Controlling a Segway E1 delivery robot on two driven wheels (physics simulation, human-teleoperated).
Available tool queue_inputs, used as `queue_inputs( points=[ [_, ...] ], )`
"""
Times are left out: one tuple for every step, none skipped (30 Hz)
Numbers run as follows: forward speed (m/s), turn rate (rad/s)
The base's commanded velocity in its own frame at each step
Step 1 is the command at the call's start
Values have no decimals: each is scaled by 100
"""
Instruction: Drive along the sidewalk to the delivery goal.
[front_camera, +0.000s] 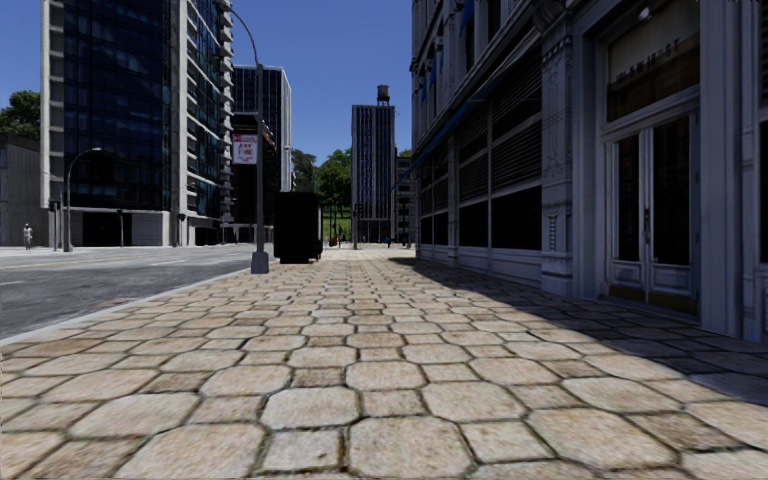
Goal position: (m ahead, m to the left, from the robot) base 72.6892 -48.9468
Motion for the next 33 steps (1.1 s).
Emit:
queue_inputs(
  points=[
    [200, 0],
    [200, 0],
    [200, 0],
    [200, 0],
    [200, 0],
    [200, 0],
    [200, 0],
    [200, 0],
    [200, 0],
    [200, 0],
    [200, 0],
    [200, 0],
    [200, 0],
    [200, 0],
    [200, 0],
    [200, 0],
    [200, 0],
    [200, 0],
    [200, 0],
    [200, 0],
    [200, 0],
    [200, 0],
    [200, 0],
    [200, 0],
    [200, 0],
    [200, 0],
    [200, 0],
    [200, 0],
    [200, 0],
    [200, 0],
    [200, 0],
    [200, 0],
    [200, 0]
  ],
)
